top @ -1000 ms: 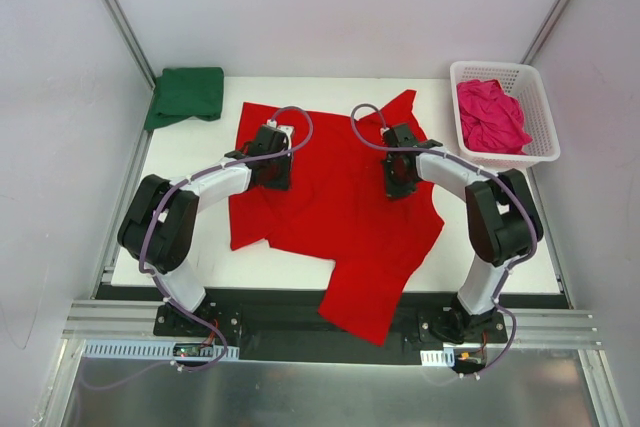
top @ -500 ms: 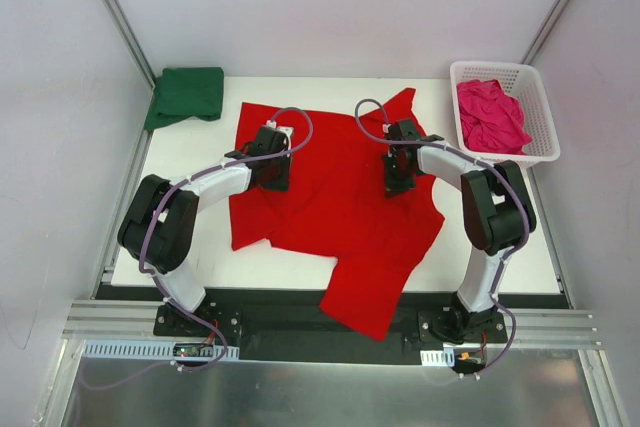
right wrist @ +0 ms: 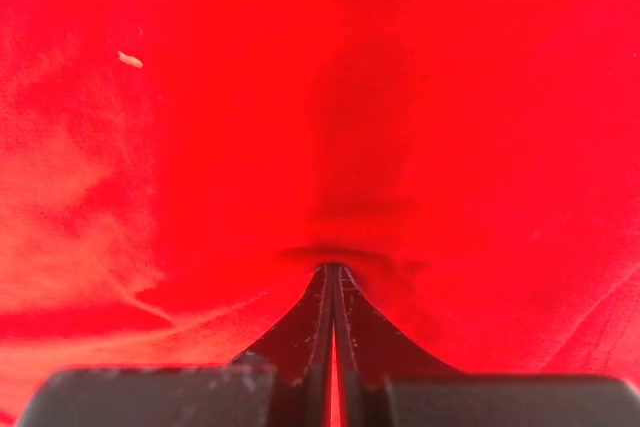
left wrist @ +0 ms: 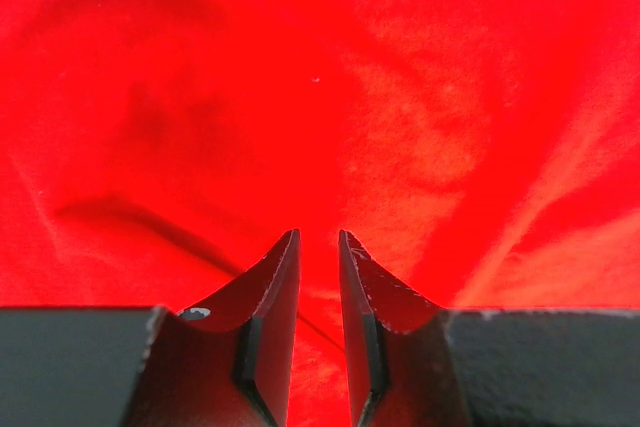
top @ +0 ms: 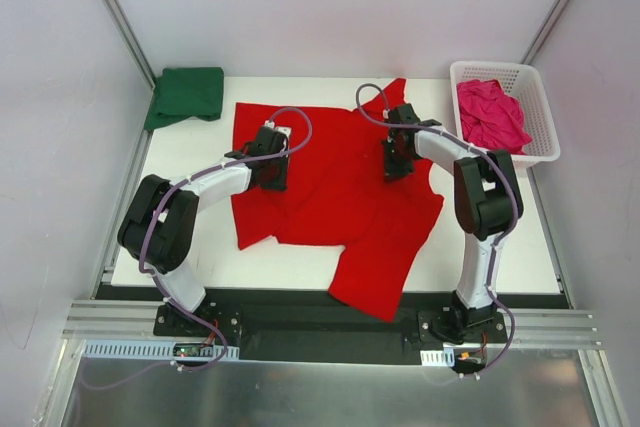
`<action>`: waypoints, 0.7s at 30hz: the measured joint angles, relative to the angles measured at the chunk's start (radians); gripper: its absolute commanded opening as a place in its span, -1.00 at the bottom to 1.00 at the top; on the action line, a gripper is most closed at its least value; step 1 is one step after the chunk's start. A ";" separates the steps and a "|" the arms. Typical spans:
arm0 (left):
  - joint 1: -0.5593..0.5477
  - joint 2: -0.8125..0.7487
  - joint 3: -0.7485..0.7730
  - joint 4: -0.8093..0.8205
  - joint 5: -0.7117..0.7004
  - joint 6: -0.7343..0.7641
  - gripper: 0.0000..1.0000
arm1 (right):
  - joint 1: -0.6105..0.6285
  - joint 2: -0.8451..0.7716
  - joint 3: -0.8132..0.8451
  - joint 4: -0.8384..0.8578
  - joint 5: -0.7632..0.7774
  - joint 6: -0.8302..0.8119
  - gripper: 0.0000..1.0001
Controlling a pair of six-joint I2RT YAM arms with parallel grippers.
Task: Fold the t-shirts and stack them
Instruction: Flatten out the tshirt
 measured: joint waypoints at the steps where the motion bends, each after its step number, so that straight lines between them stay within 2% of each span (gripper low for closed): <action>1: 0.000 0.000 0.000 -0.001 -0.003 0.000 -0.56 | -0.004 0.009 0.015 -0.007 0.002 -0.002 -0.97; 9: 0.001 0.000 0.000 -0.003 -0.022 0.003 -0.57 | -0.046 0.066 0.138 -0.039 0.015 -0.024 -0.97; 14: 0.001 -0.006 0.000 -0.007 -0.021 0.003 -0.56 | -0.057 0.054 0.130 -0.030 0.015 -0.030 -0.97; 17: 0.001 -0.040 -0.001 -0.012 -0.018 0.004 -0.52 | -0.056 -0.023 0.055 -0.019 0.017 -0.028 -0.97; 21: 0.001 -0.142 -0.004 -0.012 -0.017 0.008 -0.48 | -0.051 -0.222 -0.052 -0.023 0.019 -0.024 -0.97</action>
